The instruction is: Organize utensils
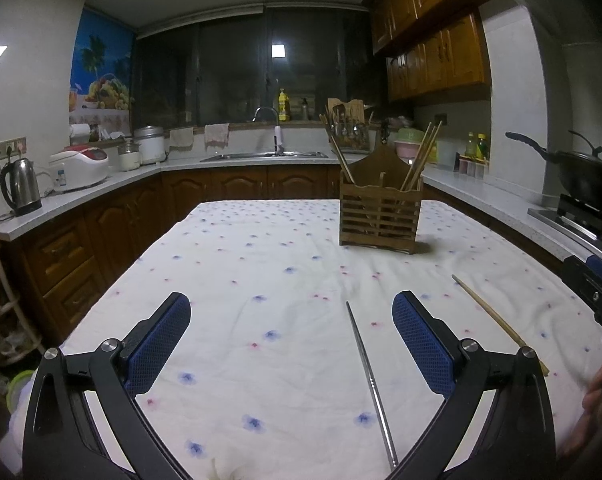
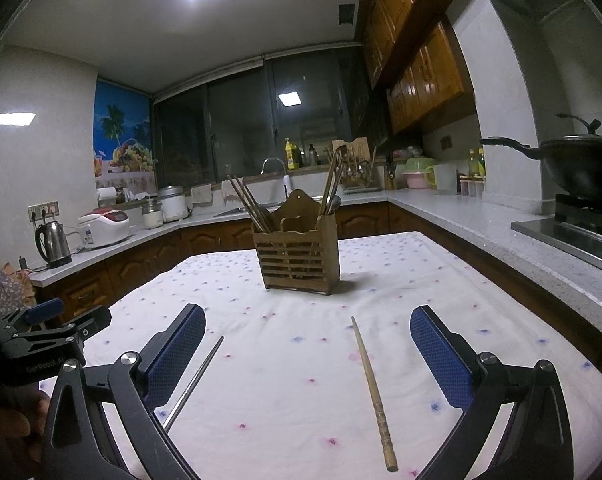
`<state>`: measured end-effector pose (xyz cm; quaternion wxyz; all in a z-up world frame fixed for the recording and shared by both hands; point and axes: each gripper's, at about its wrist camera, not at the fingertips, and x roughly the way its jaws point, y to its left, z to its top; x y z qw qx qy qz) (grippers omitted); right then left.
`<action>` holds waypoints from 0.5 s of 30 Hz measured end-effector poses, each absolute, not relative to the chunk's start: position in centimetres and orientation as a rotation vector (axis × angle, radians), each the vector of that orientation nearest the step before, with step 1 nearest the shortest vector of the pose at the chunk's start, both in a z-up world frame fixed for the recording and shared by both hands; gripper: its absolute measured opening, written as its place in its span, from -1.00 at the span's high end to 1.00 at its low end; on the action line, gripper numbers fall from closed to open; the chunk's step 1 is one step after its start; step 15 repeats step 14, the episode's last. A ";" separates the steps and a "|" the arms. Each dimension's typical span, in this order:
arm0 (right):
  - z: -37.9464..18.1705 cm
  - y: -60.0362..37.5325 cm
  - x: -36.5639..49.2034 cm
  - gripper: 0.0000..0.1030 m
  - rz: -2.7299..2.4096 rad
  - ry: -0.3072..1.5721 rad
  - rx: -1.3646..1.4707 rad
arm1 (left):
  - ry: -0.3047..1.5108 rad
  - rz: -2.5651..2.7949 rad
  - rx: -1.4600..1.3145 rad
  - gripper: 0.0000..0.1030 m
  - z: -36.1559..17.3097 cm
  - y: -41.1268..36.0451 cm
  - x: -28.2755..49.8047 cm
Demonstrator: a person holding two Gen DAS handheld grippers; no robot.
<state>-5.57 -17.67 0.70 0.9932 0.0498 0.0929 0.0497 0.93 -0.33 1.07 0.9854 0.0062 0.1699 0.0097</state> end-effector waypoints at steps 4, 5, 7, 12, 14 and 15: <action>0.7 -17.6 -5.6 -1.00 0.099 0.187 0.099 | 0.344 0.017 0.010 -1.00 1.1 -0.2 1.2; 0.7 -17.5 -5.6 -1.00 0.100 0.189 0.099 | 0.344 0.016 0.010 -1.00 1.1 -0.1 1.2; 0.8 -17.3 -5.7 -1.00 0.099 0.190 0.099 | 0.347 0.013 0.010 -1.00 1.1 -0.2 1.2; 0.7 -16.8 -5.7 -1.00 0.098 0.207 0.099 | 0.359 0.005 0.006 -1.00 1.2 -0.1 1.7; 0.6 -16.8 -5.6 -1.00 0.096 0.218 0.101 | 0.367 -0.003 0.002 -1.00 1.2 0.0 2.1; 0.6 -16.8 -5.6 -1.00 0.096 0.218 0.101 | 0.367 -0.003 0.002 -1.00 1.2 0.0 2.1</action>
